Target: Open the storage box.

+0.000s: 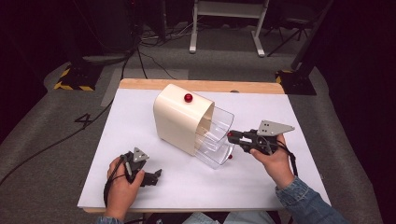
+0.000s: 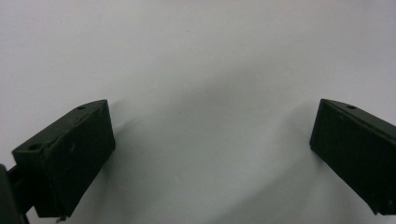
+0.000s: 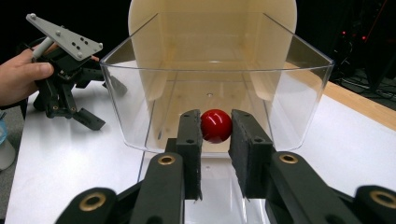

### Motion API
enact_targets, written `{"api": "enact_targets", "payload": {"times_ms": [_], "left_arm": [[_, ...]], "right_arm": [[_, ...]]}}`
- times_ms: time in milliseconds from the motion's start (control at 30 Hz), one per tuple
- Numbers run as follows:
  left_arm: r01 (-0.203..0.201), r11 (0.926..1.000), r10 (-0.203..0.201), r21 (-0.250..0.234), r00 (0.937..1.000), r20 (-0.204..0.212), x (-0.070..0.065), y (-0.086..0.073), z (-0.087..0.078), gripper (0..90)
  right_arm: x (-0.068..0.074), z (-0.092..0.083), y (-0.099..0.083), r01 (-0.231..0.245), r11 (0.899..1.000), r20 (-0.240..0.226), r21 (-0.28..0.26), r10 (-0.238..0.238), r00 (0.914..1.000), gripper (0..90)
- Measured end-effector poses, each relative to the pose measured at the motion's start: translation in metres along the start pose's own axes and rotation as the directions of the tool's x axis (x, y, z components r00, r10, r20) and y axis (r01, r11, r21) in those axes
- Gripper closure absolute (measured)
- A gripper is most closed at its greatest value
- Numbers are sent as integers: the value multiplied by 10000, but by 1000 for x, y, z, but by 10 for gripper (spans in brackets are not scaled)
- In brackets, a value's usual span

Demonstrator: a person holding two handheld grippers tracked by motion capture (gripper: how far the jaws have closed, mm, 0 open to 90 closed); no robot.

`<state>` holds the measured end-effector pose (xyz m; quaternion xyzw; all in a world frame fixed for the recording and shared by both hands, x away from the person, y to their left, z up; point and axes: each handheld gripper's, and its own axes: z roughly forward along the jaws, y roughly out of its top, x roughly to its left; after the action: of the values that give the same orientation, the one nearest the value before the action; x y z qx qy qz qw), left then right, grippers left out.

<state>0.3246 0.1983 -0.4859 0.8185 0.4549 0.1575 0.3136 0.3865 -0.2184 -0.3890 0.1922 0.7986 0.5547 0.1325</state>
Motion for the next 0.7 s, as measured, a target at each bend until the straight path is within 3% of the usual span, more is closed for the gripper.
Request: {"api": "enact_targets", "payload": {"times_ms": [433,700], "left_arm": [[-6,10000,6,-89,10000,-65,-1,-1,0,0],[-8,10000,8,-94,10000,-68,-1,-1,0,0]], "right_arm": [[-2,-7,-11,-58,9999,6,142,57,10000,743],[-3,-1,-23,-107,9977,97,672,101,9999,671]]}}
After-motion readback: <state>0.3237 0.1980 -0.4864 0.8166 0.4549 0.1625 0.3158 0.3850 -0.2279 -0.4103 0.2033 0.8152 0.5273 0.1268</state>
